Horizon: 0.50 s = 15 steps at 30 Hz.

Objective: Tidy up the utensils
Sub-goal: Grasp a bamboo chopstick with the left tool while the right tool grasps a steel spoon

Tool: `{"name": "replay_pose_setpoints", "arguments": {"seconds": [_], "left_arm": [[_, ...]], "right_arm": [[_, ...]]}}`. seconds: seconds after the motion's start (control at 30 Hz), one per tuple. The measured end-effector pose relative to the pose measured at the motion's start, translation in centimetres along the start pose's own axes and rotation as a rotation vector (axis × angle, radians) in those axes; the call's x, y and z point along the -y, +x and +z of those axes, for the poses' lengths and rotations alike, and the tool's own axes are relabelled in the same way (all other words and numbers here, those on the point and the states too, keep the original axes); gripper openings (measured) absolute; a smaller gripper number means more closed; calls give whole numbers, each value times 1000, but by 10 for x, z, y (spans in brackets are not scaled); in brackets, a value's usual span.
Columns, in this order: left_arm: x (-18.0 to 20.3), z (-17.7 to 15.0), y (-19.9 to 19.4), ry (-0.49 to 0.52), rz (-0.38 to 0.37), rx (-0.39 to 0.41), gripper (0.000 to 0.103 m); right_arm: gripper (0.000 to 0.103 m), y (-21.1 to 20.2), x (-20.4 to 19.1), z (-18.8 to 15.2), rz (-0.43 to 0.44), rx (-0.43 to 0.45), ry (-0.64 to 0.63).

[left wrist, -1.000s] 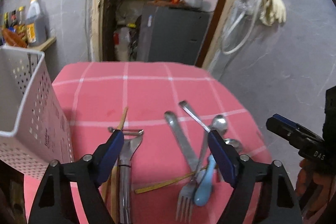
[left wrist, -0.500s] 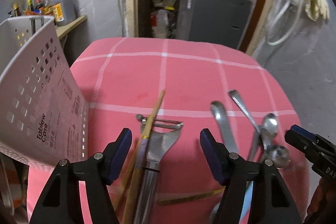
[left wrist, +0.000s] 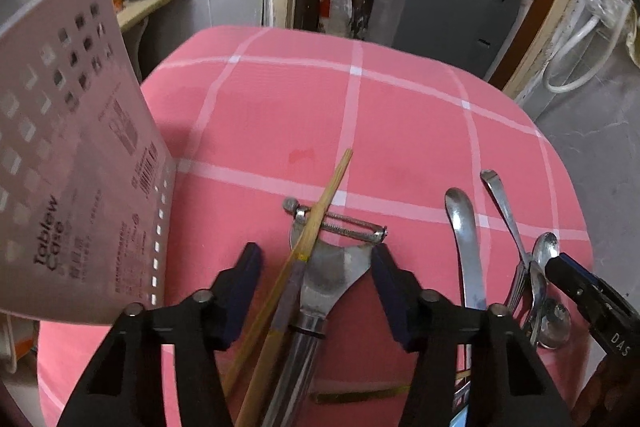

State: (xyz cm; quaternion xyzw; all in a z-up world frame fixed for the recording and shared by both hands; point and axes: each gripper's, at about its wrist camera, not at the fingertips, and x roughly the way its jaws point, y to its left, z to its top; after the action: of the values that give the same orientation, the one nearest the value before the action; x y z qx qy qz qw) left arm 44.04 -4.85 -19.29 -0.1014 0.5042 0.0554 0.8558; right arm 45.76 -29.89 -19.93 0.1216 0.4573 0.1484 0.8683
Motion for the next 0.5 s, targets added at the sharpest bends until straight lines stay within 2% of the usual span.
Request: {"name": "replay_pose_setpoints", "arguments": {"seconds": [0.1,0.23,0.4,0.5], "left_arm": [[-1,1,0,7,-10,-5,34],[-2,3,1,23,-31,-22,19],[2,3,-2,66,-44,-41,16],[7,7,0,96,-45,-79,16]], "right_arm": [[25,1,5,0,10,-1,6],[18,1,10,0,19,0,31],[16,4,14,0,24,-9,48],[16,7,14,1,23,-17,45]]}}
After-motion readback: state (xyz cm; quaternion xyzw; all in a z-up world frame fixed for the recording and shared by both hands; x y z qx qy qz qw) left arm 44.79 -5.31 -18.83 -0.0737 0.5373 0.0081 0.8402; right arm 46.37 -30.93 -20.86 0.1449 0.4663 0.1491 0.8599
